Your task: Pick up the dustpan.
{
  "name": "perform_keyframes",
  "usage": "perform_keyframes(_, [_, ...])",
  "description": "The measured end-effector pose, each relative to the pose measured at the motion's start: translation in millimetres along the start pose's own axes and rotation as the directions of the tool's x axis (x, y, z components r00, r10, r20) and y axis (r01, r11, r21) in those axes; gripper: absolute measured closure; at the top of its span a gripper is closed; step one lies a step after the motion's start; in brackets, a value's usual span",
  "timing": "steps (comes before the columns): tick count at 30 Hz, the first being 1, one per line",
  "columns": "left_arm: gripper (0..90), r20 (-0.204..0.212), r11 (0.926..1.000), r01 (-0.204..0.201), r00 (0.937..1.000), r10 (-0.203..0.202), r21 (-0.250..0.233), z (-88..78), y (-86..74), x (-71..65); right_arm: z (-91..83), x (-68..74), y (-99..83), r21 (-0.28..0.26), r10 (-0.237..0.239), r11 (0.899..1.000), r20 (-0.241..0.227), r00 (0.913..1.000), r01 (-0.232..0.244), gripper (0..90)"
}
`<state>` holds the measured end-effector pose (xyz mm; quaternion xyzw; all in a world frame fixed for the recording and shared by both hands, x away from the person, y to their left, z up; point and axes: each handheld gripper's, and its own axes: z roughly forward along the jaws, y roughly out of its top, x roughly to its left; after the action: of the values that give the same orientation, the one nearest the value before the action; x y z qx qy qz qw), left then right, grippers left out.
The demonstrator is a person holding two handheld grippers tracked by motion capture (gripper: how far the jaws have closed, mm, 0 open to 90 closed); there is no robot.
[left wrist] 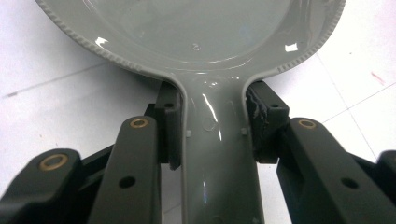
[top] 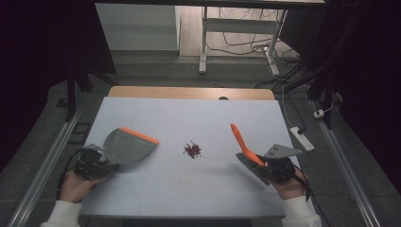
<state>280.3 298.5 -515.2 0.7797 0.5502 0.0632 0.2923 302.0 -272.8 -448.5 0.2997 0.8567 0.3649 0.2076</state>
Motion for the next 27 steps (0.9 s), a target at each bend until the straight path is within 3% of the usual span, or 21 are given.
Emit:
perform_keyframes(4, [62.0,0.011,0.9988,-0.021,0.9997,0.021,-0.043,-0.1,1.6,3.3,-2.9,-0.7,1.5,-0.014,0.008,1.000,0.006,0.9999,-0.008,69.9])
perform_keyframes(6, [62.0,0.011,0.9950,-0.054,0.9984,0.055,-0.084,-0.7,-0.2,2.7,-3.2,-1.3,3.0,-0.018,0.014,1.000,0.014,0.9998,-0.014,69.9])
perform_keyframes(8, [62.0,0.011,0.9924,-0.059,0.9981,0.060,-0.108,-3.1,0.0,2.0,-3.0,-1.2,3.5,-0.017,0.013,1.000,0.017,0.9998,-0.012,70.0])
perform_keyframes(12, [62.0,0.049,0.9848,-0.069,0.9958,0.078,-0.159,-5.6,0.9,8.0,-3.0,-2.2,4.8,-0.012,0.008,1.000,0.032,0.9995,-0.008,70.0])
perform_keyframes(17, [62.0,0.081,0.9818,-0.083,0.9919,0.098,-0.170,-3.5,0.7,11.3,-6.9,-4.3,4.2,-0.018,0.011,1.000,0.048,0.9988,-0.010,69.9])
perform_keyframes(22, [62.0,0.103,0.9779,-0.104,0.9869,0.124,-0.181,-4.6,1.4,5.9,-7.2,-4.5,4.0,-0.030,0.021,0.999,0.046,0.9987,-0.020,69.9])
perform_keyframes(27, [62.0,0.106,0.9667,-0.144,0.9799,0.169,-0.212,-11.4,-0.2,-3.5,-5.8,-3.8,4.3,-0.041,0.023,0.999,0.036,0.9991,-0.022,69.9])
